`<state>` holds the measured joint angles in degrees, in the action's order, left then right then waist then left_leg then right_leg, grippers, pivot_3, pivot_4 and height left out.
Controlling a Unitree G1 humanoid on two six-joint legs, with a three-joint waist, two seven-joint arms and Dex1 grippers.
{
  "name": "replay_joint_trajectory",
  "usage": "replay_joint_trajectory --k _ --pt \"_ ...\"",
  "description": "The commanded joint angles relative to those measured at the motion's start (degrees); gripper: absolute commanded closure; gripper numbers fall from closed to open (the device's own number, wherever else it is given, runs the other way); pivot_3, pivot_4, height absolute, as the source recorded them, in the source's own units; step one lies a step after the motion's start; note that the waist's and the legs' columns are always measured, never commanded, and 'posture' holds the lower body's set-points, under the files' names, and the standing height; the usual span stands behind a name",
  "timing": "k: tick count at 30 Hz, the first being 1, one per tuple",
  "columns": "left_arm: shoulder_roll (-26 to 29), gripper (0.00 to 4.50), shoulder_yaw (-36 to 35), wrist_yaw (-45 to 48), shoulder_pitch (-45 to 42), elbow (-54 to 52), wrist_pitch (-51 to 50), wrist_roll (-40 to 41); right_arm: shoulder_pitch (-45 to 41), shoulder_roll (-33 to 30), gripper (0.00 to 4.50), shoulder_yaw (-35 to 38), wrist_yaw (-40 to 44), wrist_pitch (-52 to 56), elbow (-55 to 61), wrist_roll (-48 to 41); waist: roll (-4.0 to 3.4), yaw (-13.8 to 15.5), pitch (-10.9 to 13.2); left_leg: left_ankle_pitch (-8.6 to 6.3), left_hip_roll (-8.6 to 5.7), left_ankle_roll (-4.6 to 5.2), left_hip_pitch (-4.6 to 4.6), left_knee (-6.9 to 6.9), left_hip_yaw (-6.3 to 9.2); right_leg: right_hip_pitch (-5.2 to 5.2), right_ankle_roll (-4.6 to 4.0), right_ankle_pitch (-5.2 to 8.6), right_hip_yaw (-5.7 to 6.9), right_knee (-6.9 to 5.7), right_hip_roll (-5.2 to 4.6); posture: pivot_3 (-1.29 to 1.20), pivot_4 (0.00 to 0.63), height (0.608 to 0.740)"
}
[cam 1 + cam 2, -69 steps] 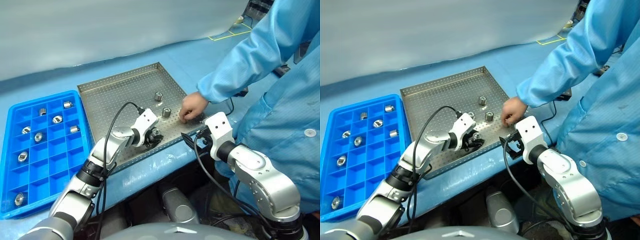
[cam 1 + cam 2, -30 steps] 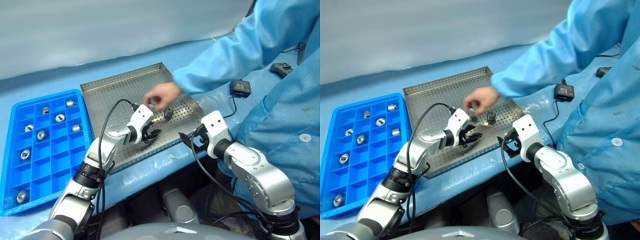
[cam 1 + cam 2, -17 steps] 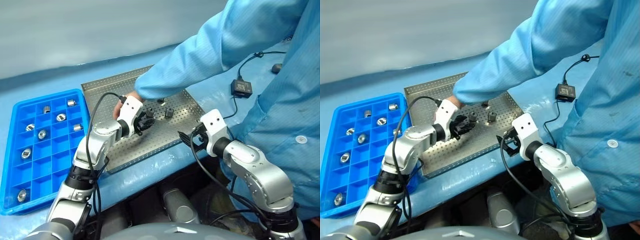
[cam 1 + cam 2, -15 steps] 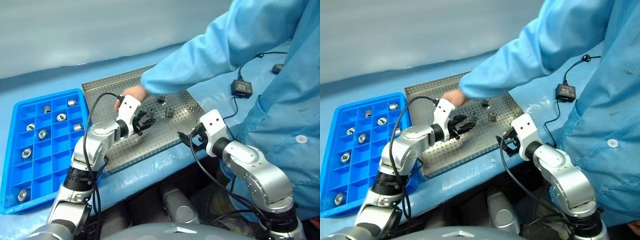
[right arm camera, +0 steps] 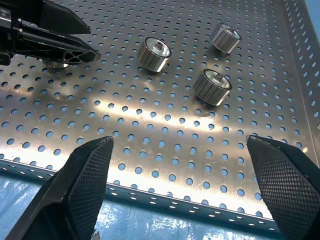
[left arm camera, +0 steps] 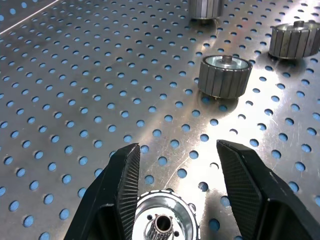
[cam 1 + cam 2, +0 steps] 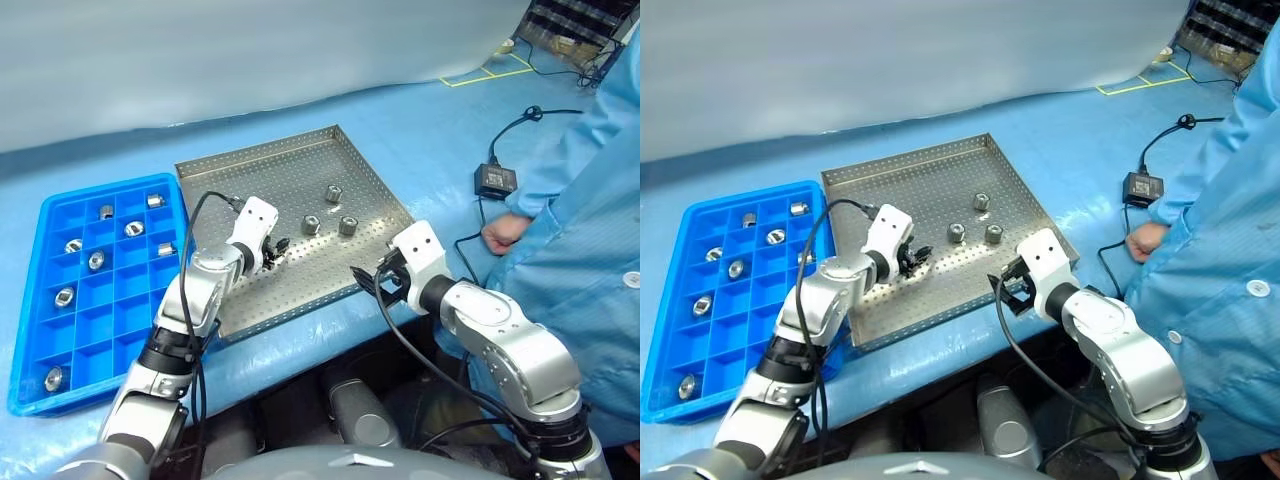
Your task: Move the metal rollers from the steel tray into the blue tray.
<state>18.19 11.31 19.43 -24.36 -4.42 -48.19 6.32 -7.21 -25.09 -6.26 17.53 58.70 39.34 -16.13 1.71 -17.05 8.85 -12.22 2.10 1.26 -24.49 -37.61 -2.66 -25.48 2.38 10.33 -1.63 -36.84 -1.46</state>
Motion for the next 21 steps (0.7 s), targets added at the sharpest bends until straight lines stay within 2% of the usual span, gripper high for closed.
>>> replay_joint_trajectory --k 1,10,14,21 --pt "1.5 1.87 0.7 0.5 0.0 -1.1 -0.4 -1.6 0.4 0.3 0.00 0.5 -0.2 -0.9 2.2 -0.3 0.00 0.0 0.0 0.00 0.00 0.00 0.02 0.00 0.00 0.00 -0.01 0.00 0.00 -0.01 0.00 -0.32 0.150 0.740" --pt "1.2 1.87 1.1 0.3 0.8 1.6 -2.8 -2.6 0.4 0.9 0.00 0.4 -0.3 -1.1 2.1 -0.2 0.00 0.1 0.0 0.00 0.01 0.00 0.01 0.00 0.01 0.02 0.00 0.00 0.00 0.00 -0.04 -0.31 0.150 0.740" --pt "1.1 2.76 1.2 1.0 1.0 2.2 -2.9 -2.4 0.3 1.0 0.00 0.2 -0.4 -1.1 2.1 -0.2 -0.01 0.2 0.0 0.00 0.00 0.01 0.07 -0.01 0.00 0.08 -0.01 0.00 0.00 -0.01 -0.04 -0.32 0.150 0.740" --pt "0.0 2.79 -2.3 3.2 0.8 -0.2 -3.8 1.4 -0.4 1.9 0.00 -1.2 -0.1 -1.8 0.9 -0.2 -0.02 0.2 0.0 0.01 0.01 0.01 0.13 -0.01 0.00 0.12 -0.01 0.00 -0.01 -0.02 -0.04 -0.31 0.150 0.740"
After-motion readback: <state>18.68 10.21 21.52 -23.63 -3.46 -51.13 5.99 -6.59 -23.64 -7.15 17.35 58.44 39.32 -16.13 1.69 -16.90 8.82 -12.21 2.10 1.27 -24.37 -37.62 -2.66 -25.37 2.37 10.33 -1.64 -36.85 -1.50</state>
